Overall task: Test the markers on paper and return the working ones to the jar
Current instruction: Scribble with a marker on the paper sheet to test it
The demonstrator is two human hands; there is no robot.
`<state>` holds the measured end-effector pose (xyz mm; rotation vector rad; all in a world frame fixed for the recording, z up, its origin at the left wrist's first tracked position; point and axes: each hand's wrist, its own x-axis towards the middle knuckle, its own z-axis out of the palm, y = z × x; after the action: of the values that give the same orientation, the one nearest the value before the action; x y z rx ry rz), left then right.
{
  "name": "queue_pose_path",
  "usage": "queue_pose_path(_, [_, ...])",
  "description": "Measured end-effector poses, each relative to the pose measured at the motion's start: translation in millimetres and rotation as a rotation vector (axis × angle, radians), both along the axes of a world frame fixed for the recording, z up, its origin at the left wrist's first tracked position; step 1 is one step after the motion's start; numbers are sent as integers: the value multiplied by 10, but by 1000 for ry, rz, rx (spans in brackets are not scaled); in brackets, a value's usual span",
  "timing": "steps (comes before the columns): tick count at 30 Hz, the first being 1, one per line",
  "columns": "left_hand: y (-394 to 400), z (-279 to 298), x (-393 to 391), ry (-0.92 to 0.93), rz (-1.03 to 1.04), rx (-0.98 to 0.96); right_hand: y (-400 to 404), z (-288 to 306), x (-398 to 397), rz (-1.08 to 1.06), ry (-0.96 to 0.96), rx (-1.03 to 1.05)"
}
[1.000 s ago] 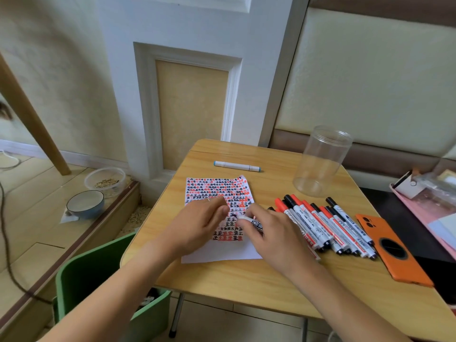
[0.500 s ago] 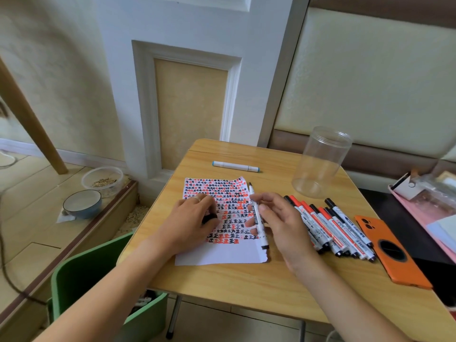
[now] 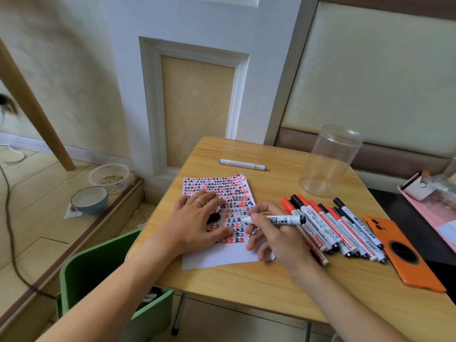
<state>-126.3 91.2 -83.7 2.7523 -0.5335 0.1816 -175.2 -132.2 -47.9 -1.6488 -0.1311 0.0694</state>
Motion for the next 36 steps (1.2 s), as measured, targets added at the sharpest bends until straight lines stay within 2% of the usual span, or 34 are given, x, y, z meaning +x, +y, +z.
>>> queue_pose_path(14, [-79, 14, 5, 5, 76, 27, -76, -148, 72, -25, -41, -256])
queue_pose_path(36, [-85, -1, 11, -31, 81, 28, -55, -145, 68, -66, -14, -284])
